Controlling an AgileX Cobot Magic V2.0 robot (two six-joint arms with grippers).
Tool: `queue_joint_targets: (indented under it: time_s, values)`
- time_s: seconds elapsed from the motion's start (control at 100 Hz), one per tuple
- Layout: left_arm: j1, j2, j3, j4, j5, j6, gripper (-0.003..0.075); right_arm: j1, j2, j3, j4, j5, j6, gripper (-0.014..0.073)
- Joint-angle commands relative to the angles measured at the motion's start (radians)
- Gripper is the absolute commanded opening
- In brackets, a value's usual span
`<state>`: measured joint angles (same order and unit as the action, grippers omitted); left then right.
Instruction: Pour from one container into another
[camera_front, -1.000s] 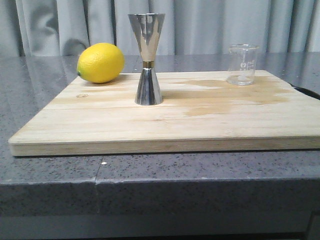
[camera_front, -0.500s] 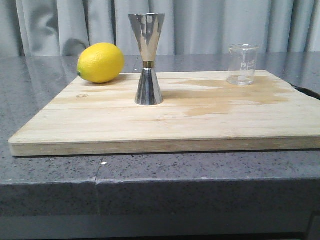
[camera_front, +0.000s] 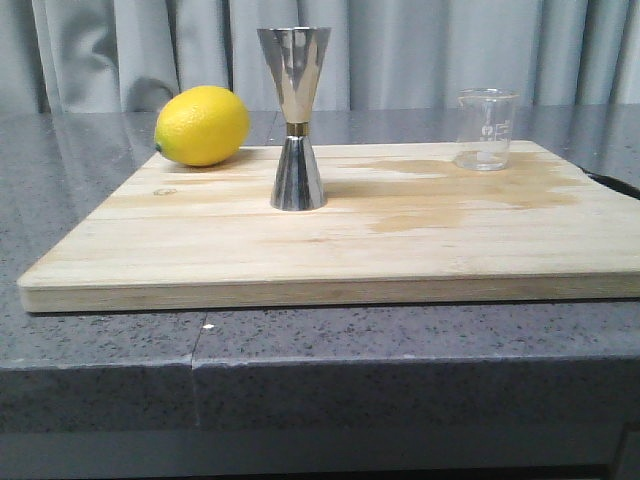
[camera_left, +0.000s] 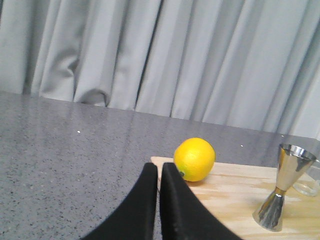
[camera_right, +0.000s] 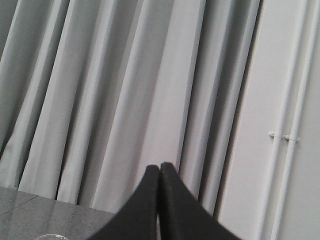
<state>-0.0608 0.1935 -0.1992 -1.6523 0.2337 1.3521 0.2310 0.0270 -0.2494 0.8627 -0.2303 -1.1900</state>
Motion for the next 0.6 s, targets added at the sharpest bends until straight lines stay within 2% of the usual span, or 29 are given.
queue_joint_targets:
  time_s: [0.0,0.04,0.09,0.14,0.17,0.24,0.29,0.31,0.32,0.33,0.34,0.38,0.43,0.46,0.59]
  values:
    - [-0.035,-0.004,-0.008,-0.033,-0.069,0.002,-0.0019,-0.006,0.01,-0.023,-0.013,-0.049,-0.007,-0.0075]
    - [-0.048,-0.014,0.001,-0.029,-0.122,0.002,-0.0019,-0.006,0.01,-0.023,-0.013,-0.049,-0.007,-0.0075]
    - [-0.064,-0.036,0.018,0.053,-0.155,-0.002,-0.0019,-0.006,0.01,-0.023,-0.013,-0.049,-0.007,-0.0075]
    - [-0.074,-0.061,0.027,0.241,-0.149,-0.043,-0.0019,-0.006,0.01,-0.023,-0.013,-0.049,-0.007,-0.0075]
    - [-0.077,-0.077,0.027,0.432,-0.129,-0.108,-0.002,-0.006,0.01,-0.023,-0.013,-0.049,-0.007,-0.0075]
    - [-0.077,-0.119,0.027,0.821,-0.079,-0.453,-0.0019,-0.006,0.01,-0.023,-0.013,-0.049,-0.007,-0.0075]
    - [-0.071,-0.151,0.032,1.089,-0.043,-0.813,-0.0019,-0.006,0.01,-0.023,-0.013,-0.049,-0.007,-0.0075]
    - [-0.067,-0.158,0.037,1.191,-0.03,-0.895,-0.0019,-0.006,0.01,-0.023,-0.013,-0.049,-0.007,-0.0075]
    - [-0.067,-0.161,0.037,1.191,-0.026,-0.934,-0.0019,-0.006,0.01,-0.023,-0.013,-0.049,-0.007,-0.0075]
    - [-0.064,-0.167,0.042,1.28,-0.018,-1.007,-0.0019,-0.006,0.01,-0.023,-0.013,-0.049,-0.007,-0.0075]
    - [-0.062,-0.173,0.044,1.306,-0.014,-1.073,-0.0019,-0.006,0.01,-0.023,-0.013,-0.049,-0.007,-0.0075]
    - [-0.053,-0.187,0.06,1.434,-0.003,-1.207,-0.0019,-0.006,0.01,-0.023,-0.013,-0.049,-0.007,-0.0075]
    - [-0.046,-0.207,0.085,1.533,-0.001,-1.339,-0.0019,-0.006,0.01,-0.023,-0.013,-0.049,-0.007,-0.0075]
    - [-0.041,-0.218,0.106,1.568,-0.005,-1.373,-0.0019,-0.006,0.01,-0.023,-0.013,-0.049,-0.007,-0.0075]
    - [-0.04,-0.223,0.183,1.607,-0.075,-1.411,-0.0019,-0.006,0.01,-0.023,-0.013,-0.049,-0.007,-0.0075]
